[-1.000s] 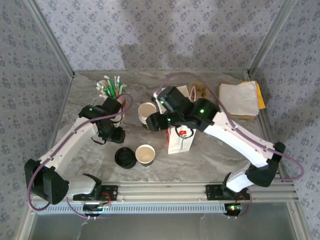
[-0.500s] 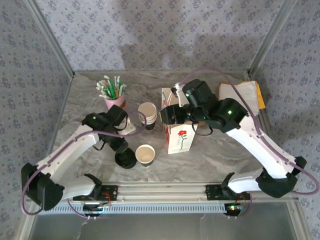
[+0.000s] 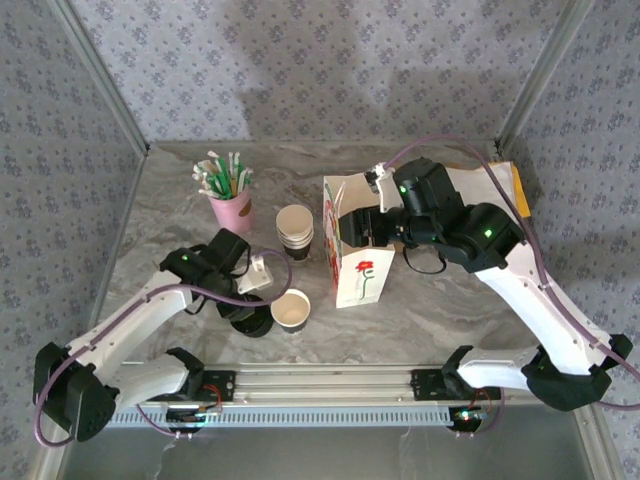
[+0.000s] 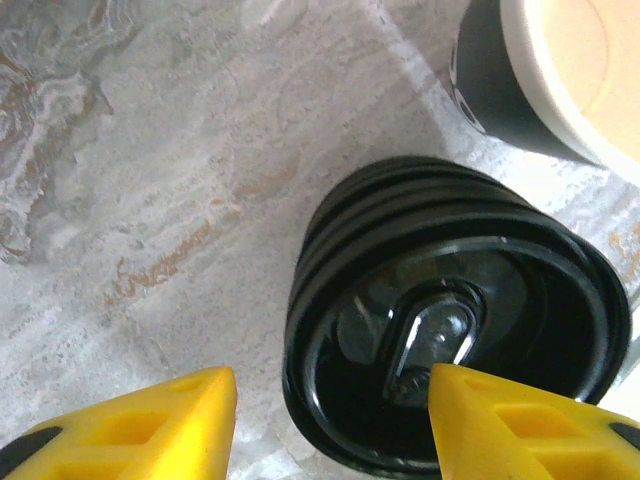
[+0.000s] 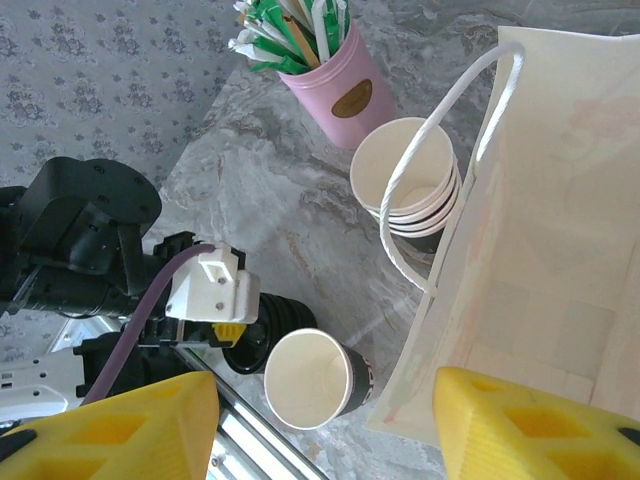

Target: Pack the takeout coffee

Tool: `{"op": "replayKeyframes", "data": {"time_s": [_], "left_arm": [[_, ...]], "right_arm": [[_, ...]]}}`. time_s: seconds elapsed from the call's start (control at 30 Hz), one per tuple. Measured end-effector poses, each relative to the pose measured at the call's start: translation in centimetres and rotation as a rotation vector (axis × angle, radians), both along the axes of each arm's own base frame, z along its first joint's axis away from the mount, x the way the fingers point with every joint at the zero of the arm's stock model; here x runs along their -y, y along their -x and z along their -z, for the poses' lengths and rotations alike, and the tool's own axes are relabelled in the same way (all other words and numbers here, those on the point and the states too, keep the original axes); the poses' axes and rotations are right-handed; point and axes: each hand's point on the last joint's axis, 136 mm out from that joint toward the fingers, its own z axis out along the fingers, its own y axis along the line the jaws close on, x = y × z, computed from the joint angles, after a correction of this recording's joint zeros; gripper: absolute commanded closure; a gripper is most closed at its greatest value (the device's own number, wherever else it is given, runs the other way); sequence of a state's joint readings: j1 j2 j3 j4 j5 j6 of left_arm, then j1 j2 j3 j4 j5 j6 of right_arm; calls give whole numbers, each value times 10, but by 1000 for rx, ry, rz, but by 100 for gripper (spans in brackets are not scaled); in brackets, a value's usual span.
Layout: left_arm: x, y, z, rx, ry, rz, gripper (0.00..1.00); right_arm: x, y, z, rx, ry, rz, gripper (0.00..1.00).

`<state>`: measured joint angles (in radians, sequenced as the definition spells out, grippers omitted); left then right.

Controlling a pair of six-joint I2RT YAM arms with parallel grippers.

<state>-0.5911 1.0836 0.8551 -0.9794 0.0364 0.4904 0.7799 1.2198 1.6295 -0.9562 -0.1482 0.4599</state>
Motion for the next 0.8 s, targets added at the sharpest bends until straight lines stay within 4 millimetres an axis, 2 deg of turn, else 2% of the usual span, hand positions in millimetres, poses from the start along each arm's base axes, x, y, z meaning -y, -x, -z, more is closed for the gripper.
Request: {"op": "replayKeyframes", "data": {"time_s": [0.17, 0.33, 0.57, 0.67, 0.8], "left_arm": [[6, -6, 5, -3, 3, 17, 57], [11, -4, 9, -30, 15, 40, 64], [12, -2, 9, -35, 21, 65, 80], [12, -1, 9, -37, 19, 72, 80], [11, 0, 10, -38, 13, 87, 68]], "right_arm": [[0, 0, 0, -2, -1, -1, 40], [1, 1, 4, -7, 4, 0, 40], [4, 3, 8, -14, 7, 4, 40], [4, 3, 9, -15, 8, 5, 40], [4, 3, 9, -17, 8, 6, 40]]}}
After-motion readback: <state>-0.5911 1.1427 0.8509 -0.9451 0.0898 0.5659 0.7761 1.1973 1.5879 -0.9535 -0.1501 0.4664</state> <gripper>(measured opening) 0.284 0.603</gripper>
